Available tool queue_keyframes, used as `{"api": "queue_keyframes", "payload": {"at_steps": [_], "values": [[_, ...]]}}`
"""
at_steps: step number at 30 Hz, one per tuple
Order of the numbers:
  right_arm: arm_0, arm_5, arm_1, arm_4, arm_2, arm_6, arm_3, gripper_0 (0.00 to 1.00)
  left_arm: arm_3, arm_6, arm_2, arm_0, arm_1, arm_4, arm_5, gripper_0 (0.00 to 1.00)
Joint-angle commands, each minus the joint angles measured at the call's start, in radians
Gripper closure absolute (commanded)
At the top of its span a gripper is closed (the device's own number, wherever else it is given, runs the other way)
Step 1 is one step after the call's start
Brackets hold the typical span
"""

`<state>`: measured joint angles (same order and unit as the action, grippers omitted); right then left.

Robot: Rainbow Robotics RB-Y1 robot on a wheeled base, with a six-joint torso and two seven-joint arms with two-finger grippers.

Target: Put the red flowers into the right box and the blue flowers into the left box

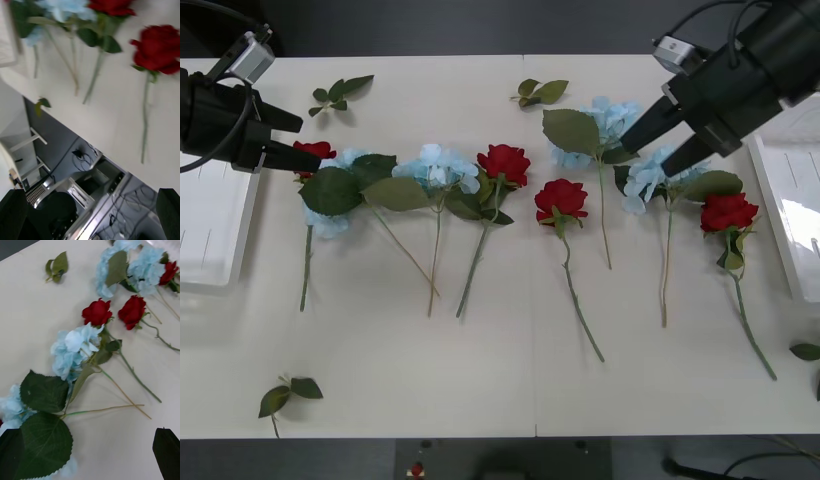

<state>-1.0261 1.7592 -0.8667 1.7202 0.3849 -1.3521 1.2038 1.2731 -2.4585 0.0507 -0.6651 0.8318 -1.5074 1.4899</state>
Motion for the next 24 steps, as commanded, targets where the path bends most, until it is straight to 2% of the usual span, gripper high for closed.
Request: {"api": "queue_keyframes", "payload": {"at_steps": [1,6,10,13,18,24], "values": [[-0.022,0.039,-0.143,-0.091,0.068,0.108,0.142,0.0,0.023,0.174,0.008,-0.025,0.043,0.085,-0.03,0.0],[-0.019,-0.004,-0.276,-0.157,0.21,0.214,0.295,0.0,0.025,0.305,0.008,-0.042,0.043,0.199,-0.031,0.0],[0.021,-0.139,-0.403,-0.195,0.333,0.228,0.407,0.0,0.023,0.426,0.009,-0.044,0.035,0.28,-0.025,0.0],[0.084,-0.25,-0.456,-0.202,0.373,0.223,0.425,0.0,0.023,0.521,0.008,-0.036,0.032,0.338,-0.02,0.0],[0.19,-0.359,-0.443,-0.249,0.348,0.206,0.376,0.0,0.025,0.653,0.009,-0.013,0.017,0.434,-0.026,0.0],[0.221,-0.377,-0.364,-0.419,0.344,0.195,0.341,0.0,0.023,0.822,0.009,-0.005,-0.019,0.562,-0.03,0.0]]}}
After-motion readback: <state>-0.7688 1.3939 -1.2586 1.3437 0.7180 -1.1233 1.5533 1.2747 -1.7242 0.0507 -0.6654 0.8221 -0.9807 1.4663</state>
